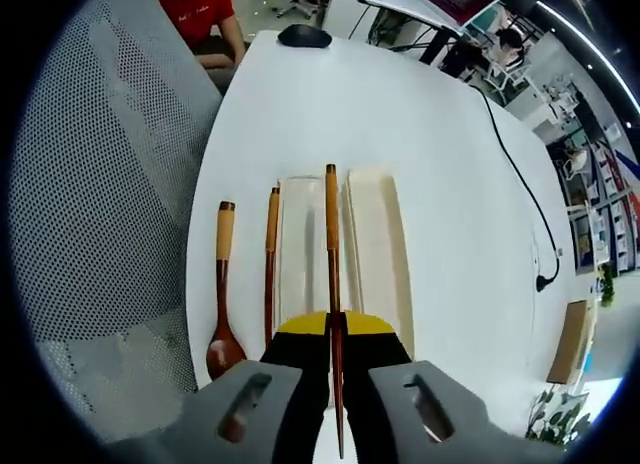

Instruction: Arrange the utensils inside the cutlery case until each visible utensil rests in its matching compartment.

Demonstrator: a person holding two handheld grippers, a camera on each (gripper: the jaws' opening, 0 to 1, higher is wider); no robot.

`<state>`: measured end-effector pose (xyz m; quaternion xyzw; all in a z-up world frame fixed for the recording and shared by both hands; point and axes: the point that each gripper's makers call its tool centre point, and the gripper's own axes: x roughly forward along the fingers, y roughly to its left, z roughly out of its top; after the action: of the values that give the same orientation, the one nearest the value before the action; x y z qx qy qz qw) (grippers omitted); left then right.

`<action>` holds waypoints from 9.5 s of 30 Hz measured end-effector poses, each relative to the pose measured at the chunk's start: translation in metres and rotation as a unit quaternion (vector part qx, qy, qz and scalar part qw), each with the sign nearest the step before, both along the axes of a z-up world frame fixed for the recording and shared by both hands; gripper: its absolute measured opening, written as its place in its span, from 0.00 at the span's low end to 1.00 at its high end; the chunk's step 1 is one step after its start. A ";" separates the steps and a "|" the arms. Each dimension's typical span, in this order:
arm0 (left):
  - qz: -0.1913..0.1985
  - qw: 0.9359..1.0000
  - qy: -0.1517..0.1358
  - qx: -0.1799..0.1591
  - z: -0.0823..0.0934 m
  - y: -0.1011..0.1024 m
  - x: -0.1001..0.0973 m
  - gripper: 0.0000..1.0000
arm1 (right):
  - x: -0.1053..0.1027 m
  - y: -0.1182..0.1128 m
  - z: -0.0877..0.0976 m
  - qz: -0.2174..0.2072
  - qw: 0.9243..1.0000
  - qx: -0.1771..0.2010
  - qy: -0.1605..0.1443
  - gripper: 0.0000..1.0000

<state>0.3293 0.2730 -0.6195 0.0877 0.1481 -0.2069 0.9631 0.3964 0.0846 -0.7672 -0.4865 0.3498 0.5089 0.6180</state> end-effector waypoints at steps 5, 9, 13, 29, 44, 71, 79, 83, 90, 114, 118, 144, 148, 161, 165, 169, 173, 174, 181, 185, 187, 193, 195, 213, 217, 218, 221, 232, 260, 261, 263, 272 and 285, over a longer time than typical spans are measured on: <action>-0.002 1.000 0.009 0.001 -0.004 -0.001 -0.001 0.73 | 0.014 0.003 -0.002 0.012 1.000 -0.009 -0.006 0.00; -0.006 1.000 0.015 0.006 -0.006 -0.002 -0.001 0.73 | 0.024 0.006 -0.005 0.020 1.000 -0.013 -0.005 0.00; -0.005 1.000 0.020 0.005 -0.008 -0.001 -0.001 0.73 | 0.032 0.006 -0.010 0.022 1.000 -0.019 -0.002 0.00; 0.000 0.999 0.036 0.006 -0.013 0.001 -0.001 0.73 | 0.043 0.016 -0.040 0.037 0.998 -0.024 0.033 0.00; -0.001 0.999 0.041 0.013 -0.015 0.000 -0.002 0.73 | 0.048 0.023 -0.051 0.051 0.997 -0.026 0.046 0.00; -0.005 0.999 0.044 0.015 -0.016 -0.001 -0.001 0.73 | 0.048 0.025 -0.053 0.017 0.998 0.001 0.068 0.05; -0.002 0.999 0.042 0.019 -0.016 -0.001 -0.002 0.72 | 0.056 0.025 -0.032 -0.005 0.999 0.025 0.038 0.10; -0.008 0.999 0.041 0.022 -0.016 -0.003 -0.002 0.73 | 0.056 0.027 -0.019 -0.010 0.999 0.041 0.020 0.15; -0.005 0.999 0.032 0.022 -0.013 -0.001 -0.002 0.73 | 0.052 0.021 0.005 -0.023 0.998 0.062 -0.015 0.19; -0.036 0.998 0.033 0.038 -0.014 -0.016 -0.007 0.75 | -0.018 -0.018 0.016 -0.077 0.993 0.091 -0.009 0.18; -0.037 0.998 0.028 0.049 -0.013 -0.018 -0.007 0.74 | -0.023 -0.017 0.012 -0.085 0.991 0.103 0.003 0.19; -0.062 0.994 0.041 0.083 -0.019 -0.039 -0.015 0.73 | -0.044 -0.028 -0.034 -0.063 0.989 0.116 0.066 0.20; -0.055 0.994 0.041 0.080 -0.019 -0.035 -0.014 0.73 | -0.044 -0.016 -0.025 -0.051 0.988 0.132 0.060 0.18; -0.056 0.994 0.042 0.080 -0.020 -0.033 -0.015 0.72 | -0.044 -0.002 -0.019 -0.039 0.988 0.143 0.047 0.18; -0.052 0.996 0.042 0.065 -0.019 -0.030 -0.014 0.72 | -0.052 -0.006 -0.032 -0.033 0.990 0.121 0.066 0.18; -0.045 0.997 0.039 0.040 -0.015 -0.028 -0.014 0.71 | -0.057 -0.005 -0.038 -0.038 0.989 0.119 0.081 0.18; -0.054 0.997 0.030 0.052 -0.013 -0.032 -0.014 0.68 | -0.064 -0.007 -0.049 -0.035 0.989 0.104 0.096 0.16; -0.053 0.997 0.031 0.051 -0.013 -0.031 -0.014 0.68 | -0.065 -0.007 -0.051 -0.034 0.989 0.101 0.099 0.16; -0.039 0.998 0.028 0.039 -0.011 -0.024 -0.011 0.68 | -0.063 -0.003 -0.052 -0.043 0.988 0.103 0.106 0.18; -0.041 0.998 0.024 0.042 -0.010 -0.025 -0.010 0.69 | -0.064 -0.005 -0.055 -0.043 0.988 0.096 0.109 0.17; -0.043 0.998 0.025 0.041 -0.010 -0.026 -0.011 0.69 | -0.063 -0.005 -0.055 -0.043 0.988 0.100 0.108 0.16; -0.050 0.998 0.030 0.039 -0.012 -0.029 -0.011 0.68 | -0.066 -0.003 -0.058 -0.033 0.990 0.089 0.109 0.16; -0.051 0.997 0.032 0.038 -0.013 -0.029 -0.011 0.68 | -0.066 -0.003 -0.058 -0.029 0.990 0.087 0.108 0.15; -0.055 0.997 0.030 0.035 -0.012 -0.029 -0.009 0.68 | -0.060 0.005 -0.063 -0.018 0.991 0.052 0.123 0.14; -0.051 0.998 0.026 0.029 -0.010 -0.028 -0.009 0.68 | -0.058 0.009 -0.064 -0.013 0.992 0.030 0.122 0.11; -0.050 0.998 0.025 0.028 -0.009 -0.027 -0.009 0.68 | -0.058 0.010 -0.064 -0.010 0.992 0.024 0.121 0.10; -0.048 0.998 0.022 0.025 -0.008 -0.026 -0.008 0.68 | -0.056 0.013 -0.065 -0.007 0.993 0.003 0.120 0.09; -0.042 0.999 0.022 0.017 -0.008 -0.021 -0.007 0.68 | -0.053 0.014 -0.067 0.002 0.989 -0.066 0.132 0.06; -0.032 0.999 0.020 0.007 -0.008 -0.011 -0.005 0.68 | -0.051 0.013 -0.067 0.000 0.986 -0.086 0.145 0.00; -0.033 0.999 0.021 0.007 -0.008 -0.011 -0.005 0.68 | -0.050 0.013 -0.068 -0.002 0.985 -0.086 0.147 0.00; -0.035 0.999 0.022 0.009 -0.008 -0.012 -0.006 0.68 | -0.050 0.013 -0.068 -0.007 0.985 -0.089 0.150 0.00; -0.036 0.999 0.023 0.008 -0.009 -0.013 -0.006 0.68 | -0.050 0.012 -0.068 -0.010 0.984 -0.092 0.153 0.01; -0.037 0.999 0.022 0.008 -0.009 -0.012 -0.006 0.68 | -0.051 0.013 -0.067 -0.022 0.984 -0.094 0.151 0.02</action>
<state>0.3237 0.2607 -0.6282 0.0961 0.1679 -0.2427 0.9506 0.3457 0.0972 -0.8347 -0.4519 0.4958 0.5279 0.5209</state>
